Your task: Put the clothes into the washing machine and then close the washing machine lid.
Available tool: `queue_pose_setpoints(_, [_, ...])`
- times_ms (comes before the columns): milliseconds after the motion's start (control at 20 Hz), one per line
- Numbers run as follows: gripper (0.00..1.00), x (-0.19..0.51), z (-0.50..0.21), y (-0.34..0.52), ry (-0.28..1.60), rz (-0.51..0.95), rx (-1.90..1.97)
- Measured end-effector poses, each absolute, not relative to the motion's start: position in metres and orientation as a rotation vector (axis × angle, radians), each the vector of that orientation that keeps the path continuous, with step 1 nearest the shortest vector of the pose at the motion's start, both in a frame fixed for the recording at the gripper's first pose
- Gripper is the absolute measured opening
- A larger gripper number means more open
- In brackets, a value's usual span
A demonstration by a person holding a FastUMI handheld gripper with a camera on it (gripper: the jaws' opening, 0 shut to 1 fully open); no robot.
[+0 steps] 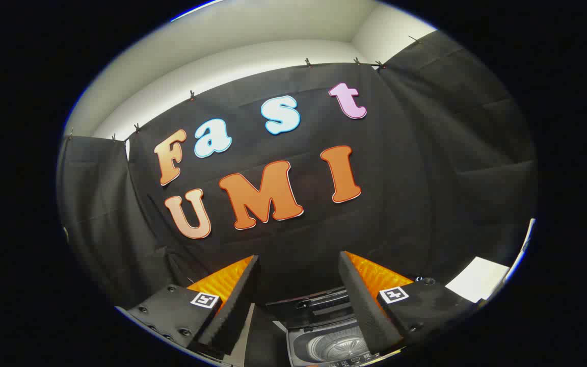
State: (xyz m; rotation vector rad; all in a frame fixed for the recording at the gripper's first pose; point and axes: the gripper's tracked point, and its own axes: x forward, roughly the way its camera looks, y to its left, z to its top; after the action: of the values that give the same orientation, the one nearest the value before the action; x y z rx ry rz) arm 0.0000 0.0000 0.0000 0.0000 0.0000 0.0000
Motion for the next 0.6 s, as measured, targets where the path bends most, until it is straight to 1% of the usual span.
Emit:
queue_pose_setpoints(250, [0.98,-0.002,0.004,-0.008,-0.020,-0.031,-0.016])
queue_pose_setpoints(600, [0.98,0.006,-0.006,0.013,0.003,-0.001,-0.043])
